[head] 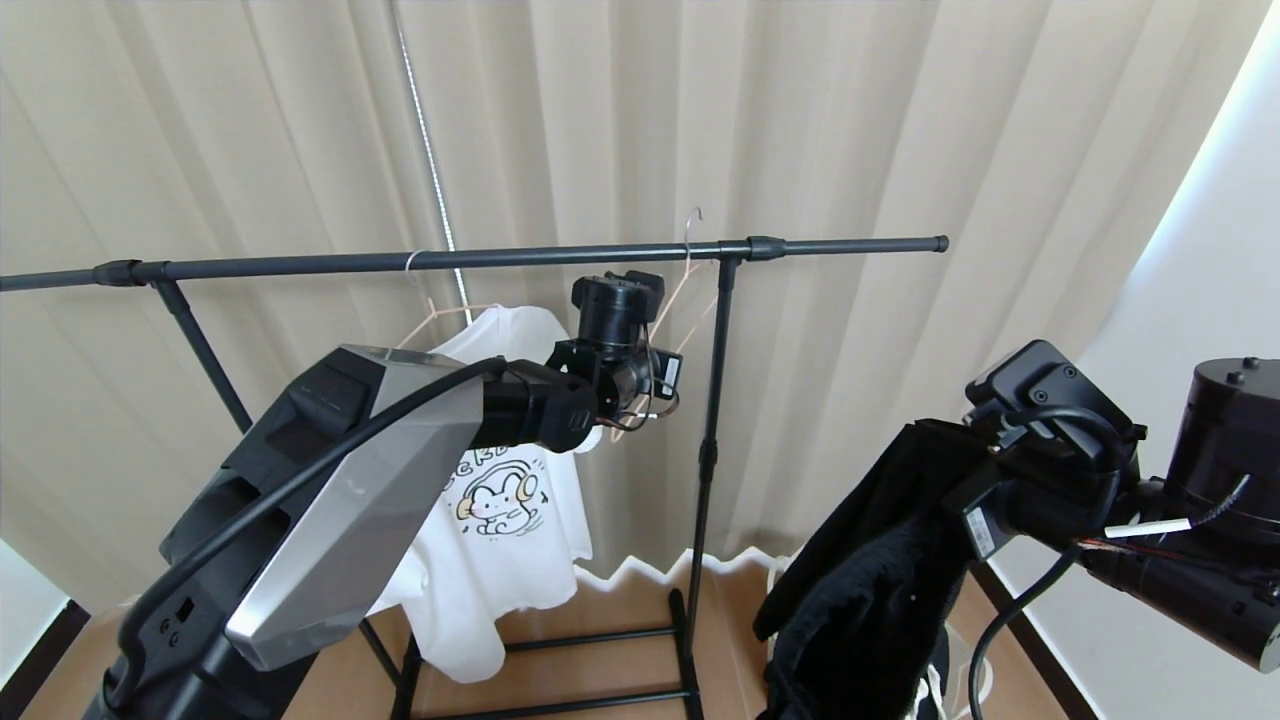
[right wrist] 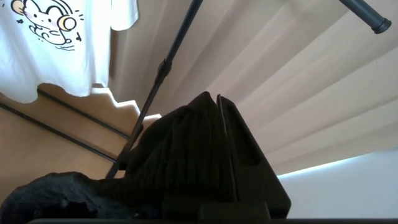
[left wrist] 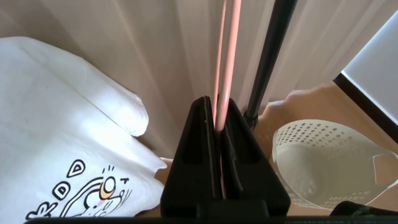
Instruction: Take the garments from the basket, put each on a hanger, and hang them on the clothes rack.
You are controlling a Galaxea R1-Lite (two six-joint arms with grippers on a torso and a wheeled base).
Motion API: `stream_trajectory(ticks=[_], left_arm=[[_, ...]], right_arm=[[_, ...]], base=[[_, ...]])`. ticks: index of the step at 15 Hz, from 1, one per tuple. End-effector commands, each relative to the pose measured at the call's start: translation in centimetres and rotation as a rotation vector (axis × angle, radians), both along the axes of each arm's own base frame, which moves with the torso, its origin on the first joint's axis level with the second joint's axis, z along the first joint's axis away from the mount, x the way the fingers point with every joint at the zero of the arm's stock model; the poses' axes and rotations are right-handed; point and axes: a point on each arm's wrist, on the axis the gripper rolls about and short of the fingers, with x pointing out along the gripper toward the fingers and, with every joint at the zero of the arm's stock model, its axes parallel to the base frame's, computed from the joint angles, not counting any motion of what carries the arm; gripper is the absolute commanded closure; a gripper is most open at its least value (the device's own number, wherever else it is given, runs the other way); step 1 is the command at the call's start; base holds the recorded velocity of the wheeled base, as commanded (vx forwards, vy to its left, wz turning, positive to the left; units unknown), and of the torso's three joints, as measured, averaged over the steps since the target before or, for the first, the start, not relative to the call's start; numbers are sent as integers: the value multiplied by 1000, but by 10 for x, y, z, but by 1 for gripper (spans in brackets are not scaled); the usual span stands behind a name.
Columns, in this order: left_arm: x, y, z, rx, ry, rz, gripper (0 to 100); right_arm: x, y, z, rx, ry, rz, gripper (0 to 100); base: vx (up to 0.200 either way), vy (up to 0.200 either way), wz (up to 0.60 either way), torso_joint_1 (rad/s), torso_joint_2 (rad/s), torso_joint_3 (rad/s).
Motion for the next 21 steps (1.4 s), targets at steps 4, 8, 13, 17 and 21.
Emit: stream_trajectory(ticks=[4, 8, 13, 17, 21], left_arm=[[-10, 4, 11, 6, 5, 0, 100], [-25, 9, 21, 18, 19, -6, 100], [-45, 20, 25, 25, 25, -13, 100], [-66, 33, 26, 24, 10, -15, 100], [-86, 46, 31, 36, 30, -17, 100]], right_arm=[[0, 0, 0, 0, 0, 0, 100], [1, -1, 1, 2, -4, -8, 100], [3, -9, 4, 9, -15, -35, 100], [2, -9, 7, 13, -24, -34, 100], [2, -9, 7, 13, -24, -34, 100]], base=[[0, 0, 0, 0, 0, 0], [0, 0, 0, 0, 0, 0], [0, 0, 0, 0, 0, 0], [0, 0, 0, 0, 0, 0], [0, 0, 0, 0, 0, 0]])
